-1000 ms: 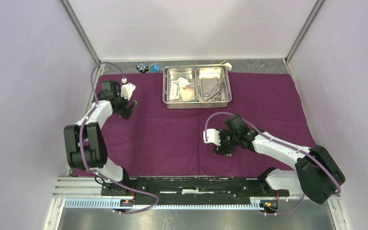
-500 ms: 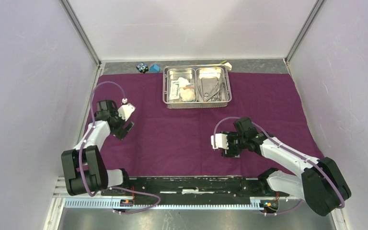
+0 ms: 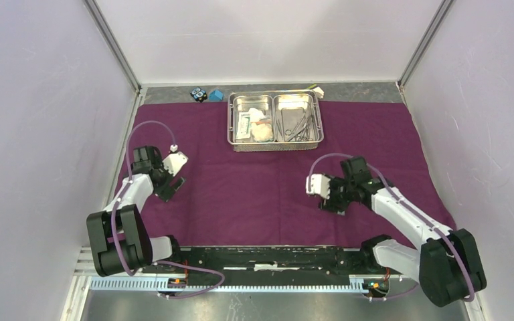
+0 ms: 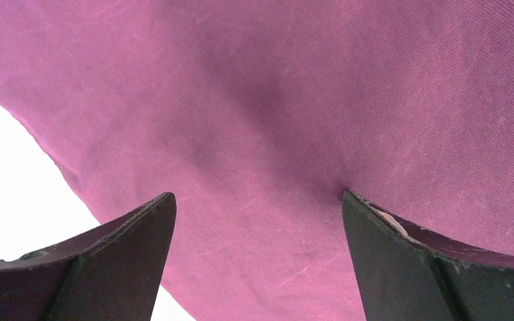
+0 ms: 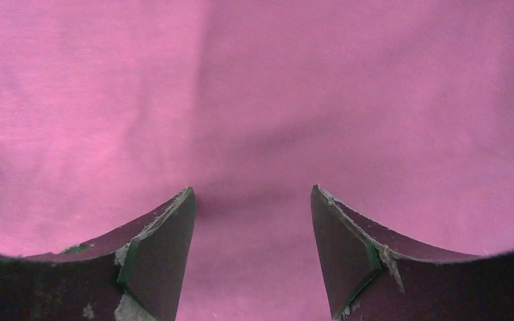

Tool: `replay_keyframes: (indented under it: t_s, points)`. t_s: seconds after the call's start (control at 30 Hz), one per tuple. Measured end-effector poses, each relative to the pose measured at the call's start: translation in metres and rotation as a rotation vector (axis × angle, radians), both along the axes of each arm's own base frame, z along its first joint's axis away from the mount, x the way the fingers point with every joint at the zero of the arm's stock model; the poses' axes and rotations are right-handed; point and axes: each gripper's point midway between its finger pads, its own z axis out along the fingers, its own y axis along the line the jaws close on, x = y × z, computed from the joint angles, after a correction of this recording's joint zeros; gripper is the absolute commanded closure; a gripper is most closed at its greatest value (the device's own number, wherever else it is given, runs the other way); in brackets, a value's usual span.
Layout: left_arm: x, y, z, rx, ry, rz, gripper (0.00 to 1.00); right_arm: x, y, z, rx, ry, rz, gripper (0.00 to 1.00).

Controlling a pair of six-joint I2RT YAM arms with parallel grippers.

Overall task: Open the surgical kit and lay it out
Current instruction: Smooth out the surgical kit at the center of the board.

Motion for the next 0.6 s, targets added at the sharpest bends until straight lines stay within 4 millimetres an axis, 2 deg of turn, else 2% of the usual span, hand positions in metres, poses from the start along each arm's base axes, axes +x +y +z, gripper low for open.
replay_keyframes:
  t_s: [0.13,0.27,0.43,0.5,0.6]
  points:
    - [0.0,0.005,0.0,0.003,-0.008,0.016,0.0,0.033,-0.024,0.024,0.038,-0.04,-0.149,0.29]
    - [0.0,0.008,0.001,0.008,-0.01,0.012,0.0,0.063,-0.056,0.035,0.049,-0.057,-0.294,0.29]
    - [0.0,0.007,0.001,0.006,-0.012,0.004,0.0,0.092,-0.106,0.027,0.032,-0.031,-0.473,0.3]
    - [0.0,0.006,0.001,0.0,-0.013,0.002,0.0,0.1,-0.12,0.023,0.026,-0.019,-0.52,0.3]
    - [-0.002,0.004,0.001,-0.014,-0.004,-0.002,0.0,0.107,-0.131,0.018,0.022,-0.015,-0.555,0.3]
